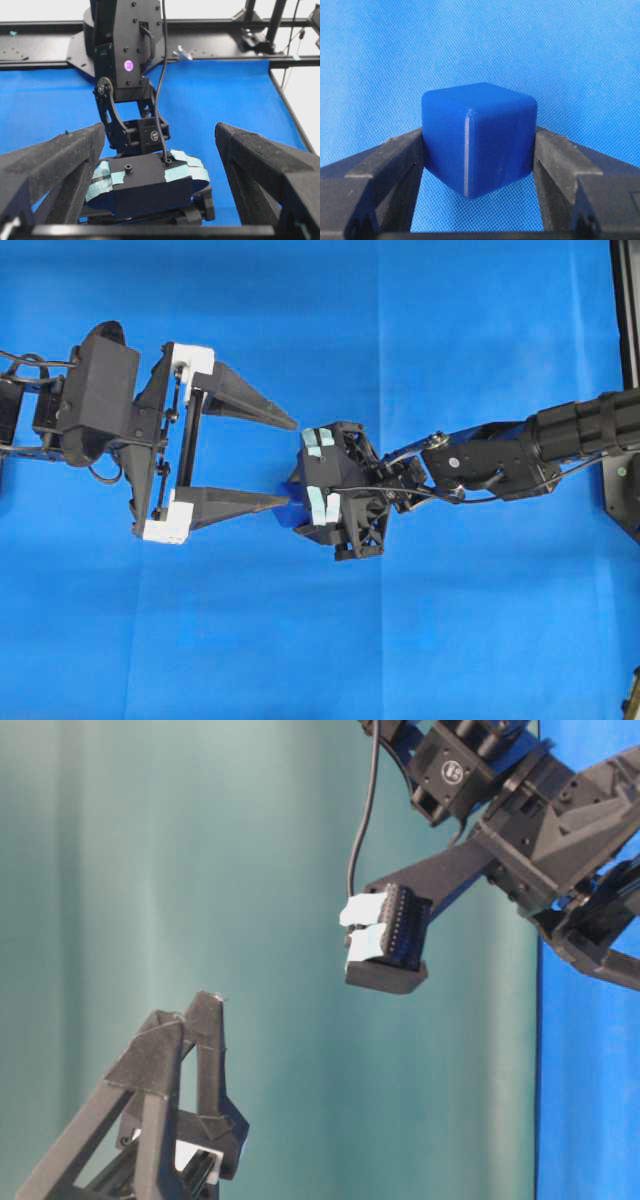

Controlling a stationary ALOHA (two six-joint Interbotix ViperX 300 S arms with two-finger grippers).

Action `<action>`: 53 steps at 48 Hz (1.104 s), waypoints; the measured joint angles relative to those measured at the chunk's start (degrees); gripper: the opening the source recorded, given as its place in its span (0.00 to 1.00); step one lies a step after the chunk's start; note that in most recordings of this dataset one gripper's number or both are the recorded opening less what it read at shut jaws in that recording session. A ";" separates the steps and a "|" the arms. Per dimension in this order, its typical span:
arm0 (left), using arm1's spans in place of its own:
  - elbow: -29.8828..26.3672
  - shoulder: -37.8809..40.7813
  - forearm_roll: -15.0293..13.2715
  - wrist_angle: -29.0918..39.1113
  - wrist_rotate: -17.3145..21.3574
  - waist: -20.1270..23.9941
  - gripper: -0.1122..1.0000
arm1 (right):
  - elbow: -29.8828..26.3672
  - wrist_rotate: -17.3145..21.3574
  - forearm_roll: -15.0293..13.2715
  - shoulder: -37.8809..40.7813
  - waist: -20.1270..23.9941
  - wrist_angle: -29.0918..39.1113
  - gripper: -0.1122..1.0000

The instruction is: Handover the blue block to the right arm after grasping it with the left arm, then place it in the designated position.

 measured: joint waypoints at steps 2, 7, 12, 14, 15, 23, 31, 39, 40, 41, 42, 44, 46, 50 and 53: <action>0.09 0.09 0.00 0.00 0.00 0.09 0.94 | 0.09 0.00 0.00 0.00 0.00 -0.09 0.52; 0.00 0.09 0.00 -0.09 0.00 0.09 0.94 | 0.26 0.00 -0.09 0.00 0.00 -0.09 0.52; 0.00 0.09 0.00 0.00 0.00 0.09 0.94 | 0.26 0.00 0.00 0.00 0.00 -0.18 0.52; 0.09 0.09 0.00 0.00 0.00 0.18 0.94 | 0.26 0.00 -0.09 0.00 0.00 -0.18 0.52; 0.09 0.09 0.00 0.00 0.00 0.18 0.94 | 0.26 0.00 0.00 0.00 0.00 -0.18 0.52; 0.09 0.09 0.00 0.00 0.09 0.26 0.94 | 0.26 0.00 -0.09 0.00 0.00 -0.18 0.52; 0.00 0.09 0.00 0.00 0.09 0.26 0.94 | 0.26 0.00 0.00 0.00 0.00 0.00 0.53; 0.09 0.09 0.00 0.00 0.09 0.26 0.94 | 0.26 0.09 0.09 0.00 0.00 0.88 0.80; 0.09 0.09 0.00 0.00 0.09 0.26 0.94 | 0.26 0.09 0.18 0.00 0.00 1.05 0.85; 0.09 0.09 0.00 0.00 0.09 0.26 0.94 | 0.26 0.09 0.18 0.00 0.00 1.23 0.89; 0.09 0.09 0.00 0.00 0.09 0.26 0.94 | 0.26 0.09 0.26 0.00 0.00 1.41 0.93; 0.00 0.09 0.00 0.00 0.09 0.26 0.94 | 0.26 0.18 0.35 0.00 0.00 1.67 0.97; 0.00 0.09 0.00 0.00 0.09 0.26 0.94 | 0.26 0.18 0.44 0.00 0.00 1.93 0.95; 0.00 0.00 0.00 -0.09 0.09 0.26 0.94 | 0.26 0.18 0.62 0.00 0.00 2.20 0.90; 0.00 0.09 0.00 -0.09 0.09 0.26 0.94 | 0.26 0.09 0.62 0.00 0.00 2.29 0.91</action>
